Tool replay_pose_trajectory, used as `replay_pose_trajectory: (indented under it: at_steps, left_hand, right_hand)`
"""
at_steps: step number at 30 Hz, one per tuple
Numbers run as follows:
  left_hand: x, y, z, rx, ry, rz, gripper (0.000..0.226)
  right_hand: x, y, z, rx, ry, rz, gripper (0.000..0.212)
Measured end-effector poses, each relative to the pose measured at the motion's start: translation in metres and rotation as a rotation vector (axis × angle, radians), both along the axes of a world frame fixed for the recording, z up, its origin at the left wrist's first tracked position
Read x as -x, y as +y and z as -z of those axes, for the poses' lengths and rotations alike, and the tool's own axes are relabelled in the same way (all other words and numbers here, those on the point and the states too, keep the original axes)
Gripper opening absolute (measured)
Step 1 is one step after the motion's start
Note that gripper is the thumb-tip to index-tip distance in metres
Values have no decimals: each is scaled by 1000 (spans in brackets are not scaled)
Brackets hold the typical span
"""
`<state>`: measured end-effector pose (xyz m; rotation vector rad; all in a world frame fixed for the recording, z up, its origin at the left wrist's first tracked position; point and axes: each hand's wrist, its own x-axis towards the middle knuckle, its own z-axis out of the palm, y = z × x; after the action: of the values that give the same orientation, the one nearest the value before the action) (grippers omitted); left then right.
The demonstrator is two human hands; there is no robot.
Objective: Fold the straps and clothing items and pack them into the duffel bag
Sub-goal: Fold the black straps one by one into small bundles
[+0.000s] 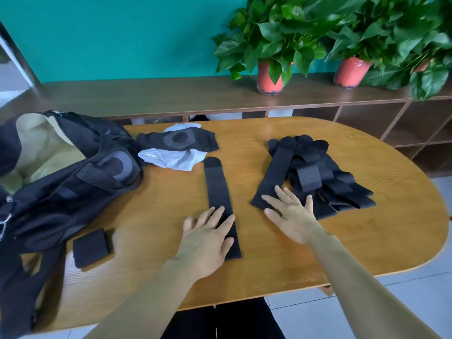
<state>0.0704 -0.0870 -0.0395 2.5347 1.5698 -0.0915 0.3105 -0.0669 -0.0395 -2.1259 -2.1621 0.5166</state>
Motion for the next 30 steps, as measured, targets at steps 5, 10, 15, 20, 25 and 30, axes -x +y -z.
replay_pose_trajectory:
  at_steps: [5, 10, 15, 20, 25, 30]
  left_hand:
    - [-14, -4, -4, 28, 6, 35, 53]
    - [-24, -9, -6, 24, 20, 35, 54]
    - [-21, -16, -12, -5, -19, 28, 52]
    - [-6, -20, -22, -107, -144, 19, 49]
    - [0, -29, -14, -84, -135, 147, 42]
    - [5, -22, -13, -53, -187, 164, 37]
  right_hand:
    - [-20, -4, -3, -88, 255, 50, 33]
    - [-25, -6, -8, -141, 286, 115, 31]
    - [-13, -14, -24, -216, 237, 90, 30]
    - [20, -24, -37, -421, 206, -50, 34]
    - [67, -31, -35, -199, 148, -282, 34]
    - [83, -13, -23, -26, -150, -332, 47]
